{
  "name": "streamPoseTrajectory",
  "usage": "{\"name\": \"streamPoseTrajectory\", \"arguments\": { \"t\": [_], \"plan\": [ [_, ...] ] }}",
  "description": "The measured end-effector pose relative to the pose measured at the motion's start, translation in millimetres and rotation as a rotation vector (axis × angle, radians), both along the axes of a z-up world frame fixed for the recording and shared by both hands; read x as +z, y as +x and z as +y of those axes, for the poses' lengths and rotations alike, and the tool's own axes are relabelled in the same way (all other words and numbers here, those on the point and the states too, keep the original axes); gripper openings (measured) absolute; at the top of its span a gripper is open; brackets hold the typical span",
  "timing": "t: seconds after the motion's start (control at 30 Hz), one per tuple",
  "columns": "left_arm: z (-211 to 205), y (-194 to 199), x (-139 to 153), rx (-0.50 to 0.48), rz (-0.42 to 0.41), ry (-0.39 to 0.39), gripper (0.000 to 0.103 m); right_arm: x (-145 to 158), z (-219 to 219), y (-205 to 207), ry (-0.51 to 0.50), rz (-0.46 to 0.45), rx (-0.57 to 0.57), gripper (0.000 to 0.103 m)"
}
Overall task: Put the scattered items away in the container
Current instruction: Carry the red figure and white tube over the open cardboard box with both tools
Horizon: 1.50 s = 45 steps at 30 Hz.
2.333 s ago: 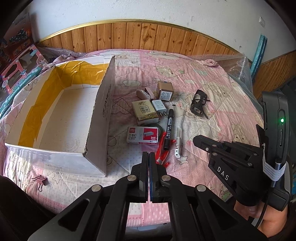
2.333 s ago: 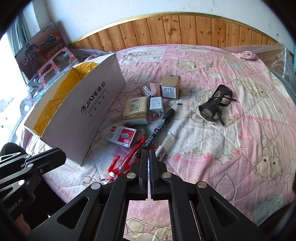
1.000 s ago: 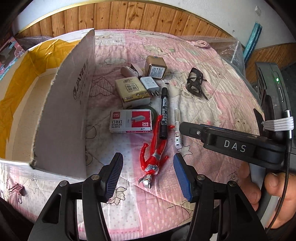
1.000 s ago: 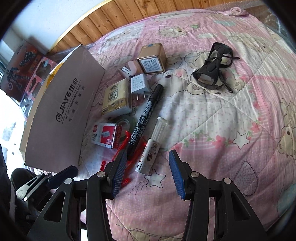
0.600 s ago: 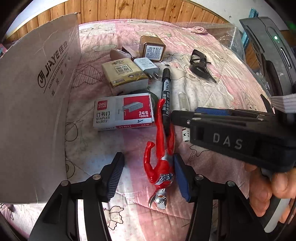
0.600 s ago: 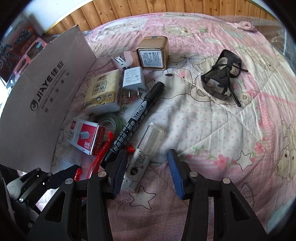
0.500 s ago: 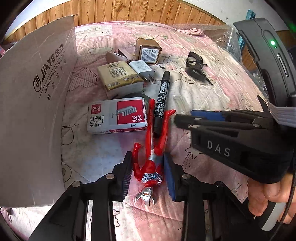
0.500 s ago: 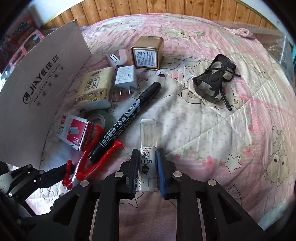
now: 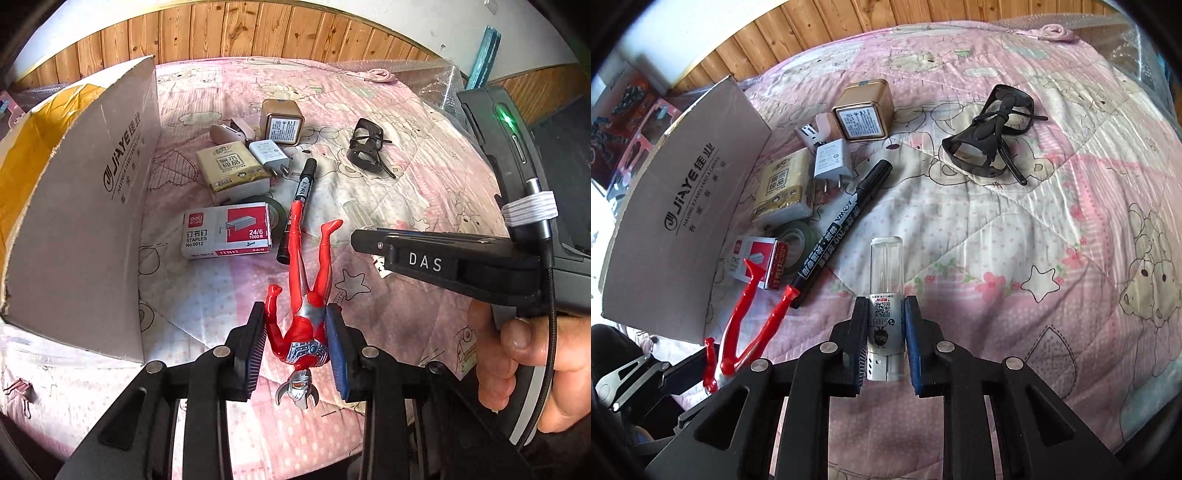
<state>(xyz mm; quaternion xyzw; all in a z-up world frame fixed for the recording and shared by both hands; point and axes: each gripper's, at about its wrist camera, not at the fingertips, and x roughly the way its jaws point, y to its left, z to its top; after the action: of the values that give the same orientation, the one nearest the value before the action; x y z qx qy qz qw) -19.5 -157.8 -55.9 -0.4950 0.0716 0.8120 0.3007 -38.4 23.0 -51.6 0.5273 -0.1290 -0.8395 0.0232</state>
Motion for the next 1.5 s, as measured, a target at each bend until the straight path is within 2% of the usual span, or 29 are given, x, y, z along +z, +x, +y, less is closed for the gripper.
{"name": "streamPoseTrajectory", "arguments": {
  "t": [0.2,0.4,0.9,1.5],
  "plan": [
    [3,1,14,0.055,0.012,-0.049,0.033,13,-7,9,0.013,0.039,0.027,0.02],
    [-7,2,37,0.095,0.013,0.009,0.033,25,-8,18,0.01,0.064,0.03,0.02],
    [-8,11,64,0.127,0.054,-0.002,0.033,42,-17,37,-0.002,0.093,0.043,0.02],
    [-30,10,92,0.165,0.072,0.069,0.033,88,-47,52,-0.01,0.153,0.116,0.02]
  ]
}}
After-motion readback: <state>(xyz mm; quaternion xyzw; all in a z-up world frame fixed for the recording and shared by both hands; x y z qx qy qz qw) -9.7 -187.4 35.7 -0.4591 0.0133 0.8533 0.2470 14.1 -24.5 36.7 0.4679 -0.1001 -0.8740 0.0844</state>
